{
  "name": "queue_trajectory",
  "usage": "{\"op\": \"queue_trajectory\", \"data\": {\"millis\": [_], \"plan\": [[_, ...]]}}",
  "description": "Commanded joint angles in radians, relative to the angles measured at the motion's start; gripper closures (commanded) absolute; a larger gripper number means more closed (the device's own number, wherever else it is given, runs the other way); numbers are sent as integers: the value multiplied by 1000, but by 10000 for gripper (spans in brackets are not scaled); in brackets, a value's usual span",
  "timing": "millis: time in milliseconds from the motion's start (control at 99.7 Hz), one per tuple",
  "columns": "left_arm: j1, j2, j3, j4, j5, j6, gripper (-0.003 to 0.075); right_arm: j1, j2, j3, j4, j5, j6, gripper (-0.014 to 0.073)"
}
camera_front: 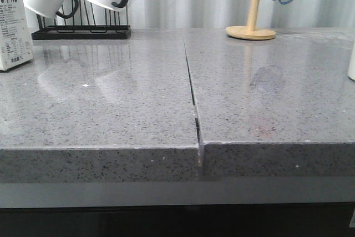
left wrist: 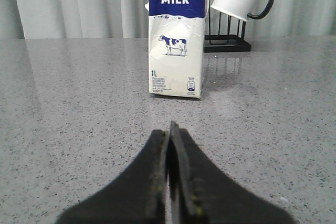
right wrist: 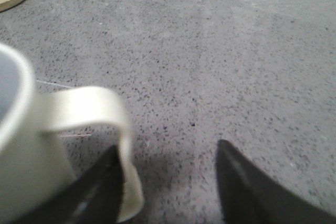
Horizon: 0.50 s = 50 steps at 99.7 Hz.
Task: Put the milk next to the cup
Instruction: 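Grasp the HOME mug and slide it toward the table center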
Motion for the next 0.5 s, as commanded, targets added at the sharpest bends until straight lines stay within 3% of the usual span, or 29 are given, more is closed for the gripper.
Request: {"op": "queue_trajectory", "data": {"millis": [0,110,181,301,492], "plan": [[2,-31,43,-9,-82,-6,741,-7,-3,-48,-14,-90,-4,369],[2,-31,43,-9,-82,-6,741,-7,-1,-50,-35,-101,-4,573],[2,-31,43,-9,-82,-6,741,-7,-1,-50,-41,-108,-4,640],[2,-31,43,-9,-82,-6,741,22,-24,-50,-41,-106,-4,654],[2,-31,43,-9,-82,-6,741,151,-83,-56,-41,-86,-4,654]]}}
